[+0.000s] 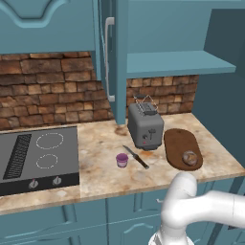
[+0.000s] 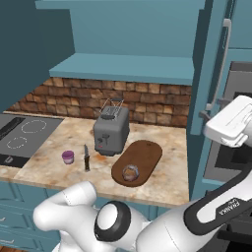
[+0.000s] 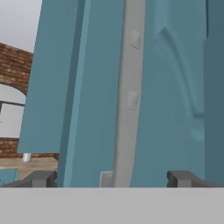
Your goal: Pick the bread, place it on the cutting board, pick the jam, place it on the counter, and close the cabinet.
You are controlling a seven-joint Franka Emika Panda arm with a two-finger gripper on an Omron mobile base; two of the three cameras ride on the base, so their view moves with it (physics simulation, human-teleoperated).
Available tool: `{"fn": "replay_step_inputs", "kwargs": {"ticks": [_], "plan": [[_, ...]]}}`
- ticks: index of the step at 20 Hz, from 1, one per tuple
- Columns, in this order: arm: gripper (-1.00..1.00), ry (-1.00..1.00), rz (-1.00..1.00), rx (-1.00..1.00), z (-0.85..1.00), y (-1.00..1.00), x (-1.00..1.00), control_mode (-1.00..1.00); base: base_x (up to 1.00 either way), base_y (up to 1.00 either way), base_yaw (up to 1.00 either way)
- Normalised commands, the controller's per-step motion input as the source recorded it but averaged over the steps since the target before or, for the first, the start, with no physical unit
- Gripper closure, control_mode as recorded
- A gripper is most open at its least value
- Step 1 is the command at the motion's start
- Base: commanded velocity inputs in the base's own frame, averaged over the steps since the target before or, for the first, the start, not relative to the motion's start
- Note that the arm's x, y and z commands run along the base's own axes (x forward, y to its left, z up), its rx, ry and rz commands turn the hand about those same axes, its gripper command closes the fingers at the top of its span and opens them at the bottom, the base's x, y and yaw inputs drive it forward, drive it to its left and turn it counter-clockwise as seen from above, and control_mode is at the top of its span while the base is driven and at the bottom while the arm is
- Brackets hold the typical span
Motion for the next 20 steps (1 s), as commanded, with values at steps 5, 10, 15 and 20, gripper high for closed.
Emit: {"fn": "replay_step_inputs", "kwargs": {"ticks": [5,10,15,20], "plan": [[-1.00,0.00,0.00,0.00,0.00,0.21,0.00,-1.00,0.00,0.00,0.00],[-1.00,0.00,0.00,0.00,0.00,0.20,0.00,-1.00,0.00,0.00,0.00],[-1.00,0.00,0.02,0.00,0.00,0.26,0.00,-1.00,0.00,0.00,0.00],[-1.00,0.00,0.04,0.00,0.00,0.32,0.00,-1.00,0.00,0.00,0.00]]}}
